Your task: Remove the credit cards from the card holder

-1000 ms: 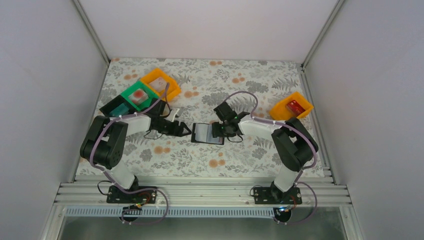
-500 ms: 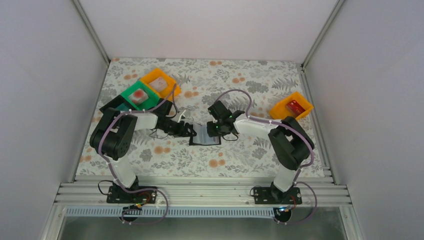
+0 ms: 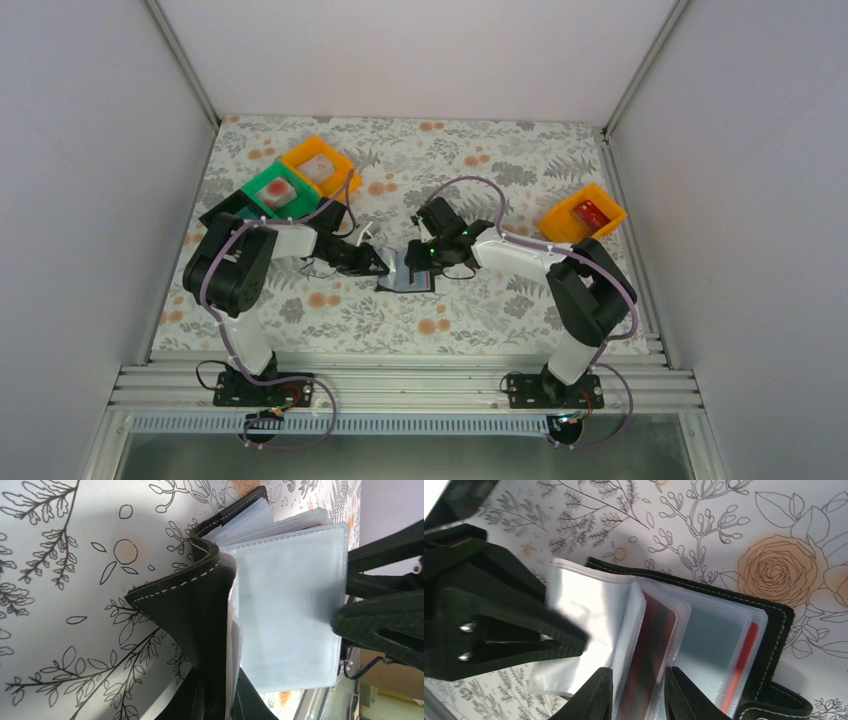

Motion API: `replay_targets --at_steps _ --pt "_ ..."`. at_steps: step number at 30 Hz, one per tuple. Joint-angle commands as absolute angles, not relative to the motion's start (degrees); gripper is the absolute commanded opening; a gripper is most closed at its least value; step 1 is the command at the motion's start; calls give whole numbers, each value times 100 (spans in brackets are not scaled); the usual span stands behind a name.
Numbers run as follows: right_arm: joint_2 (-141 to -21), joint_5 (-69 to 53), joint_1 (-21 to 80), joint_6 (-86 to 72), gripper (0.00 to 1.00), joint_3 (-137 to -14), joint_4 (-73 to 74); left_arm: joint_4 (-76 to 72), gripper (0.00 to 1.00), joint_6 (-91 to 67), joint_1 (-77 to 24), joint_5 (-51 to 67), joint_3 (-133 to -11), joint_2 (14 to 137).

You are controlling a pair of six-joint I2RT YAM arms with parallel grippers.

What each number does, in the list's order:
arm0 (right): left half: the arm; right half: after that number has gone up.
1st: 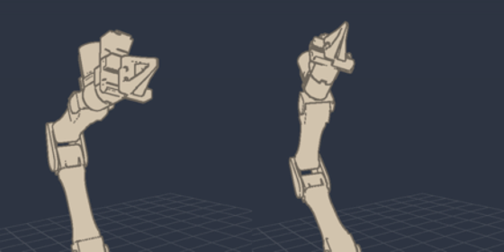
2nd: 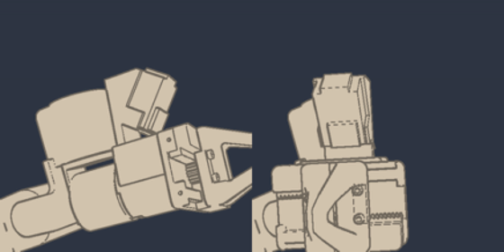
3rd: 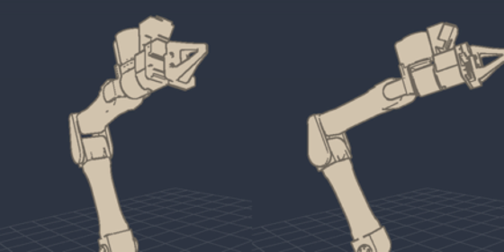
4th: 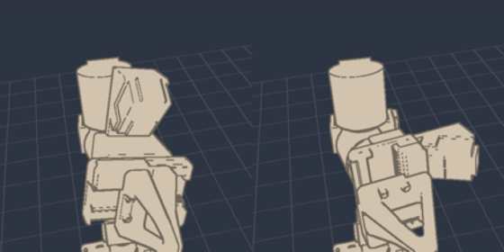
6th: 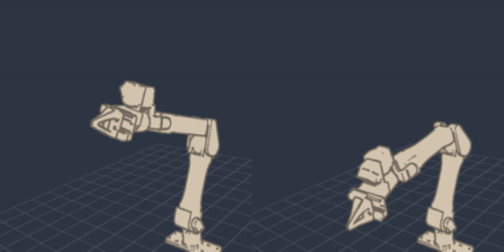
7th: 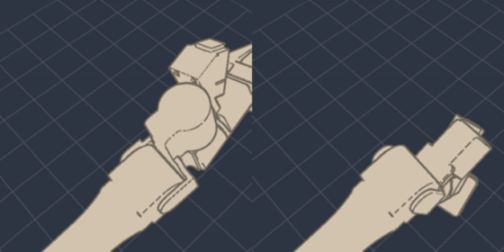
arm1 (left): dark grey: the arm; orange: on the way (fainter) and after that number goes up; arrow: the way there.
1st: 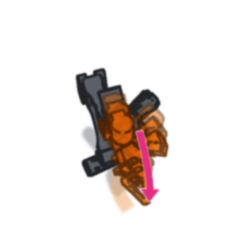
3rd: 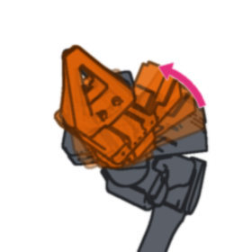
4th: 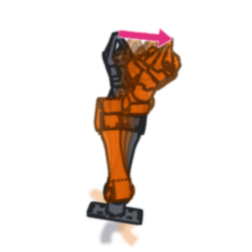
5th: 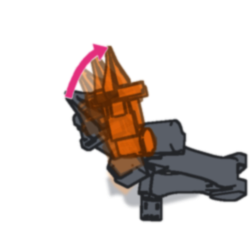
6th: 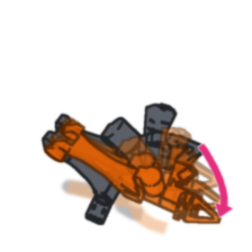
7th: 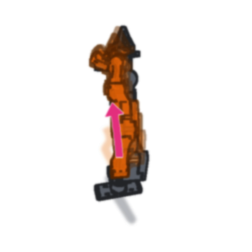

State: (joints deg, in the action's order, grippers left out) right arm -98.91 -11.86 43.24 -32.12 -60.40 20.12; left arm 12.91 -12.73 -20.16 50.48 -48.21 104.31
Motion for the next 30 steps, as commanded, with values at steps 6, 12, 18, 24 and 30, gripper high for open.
replay_targets --at_steps 6,12,18,24,30 --pt "-9641 -1189 4430 -3214 29 -6082 1936 1274 2 -1218 -2091 5070 -4937 10547" --pt "-9821 -1342 4430 -3173 29 -6219 1894 1281 2 -1213 -2094 5079 -4941 10572" --pt "-9829 -2607 4446 -2989 23 -6035 1103 1290 2 -1213 -2092 5089 -4966 10592" --pt "-9983 -1511 4447 -3151 15 -6219 1808 1300 2 -1213 -2091 5089 -4966 10589" --pt "-10093 -1206 4447 -3191 28 -6302 2033 1316 2 -1205 -2091 5094 -4985 10616"
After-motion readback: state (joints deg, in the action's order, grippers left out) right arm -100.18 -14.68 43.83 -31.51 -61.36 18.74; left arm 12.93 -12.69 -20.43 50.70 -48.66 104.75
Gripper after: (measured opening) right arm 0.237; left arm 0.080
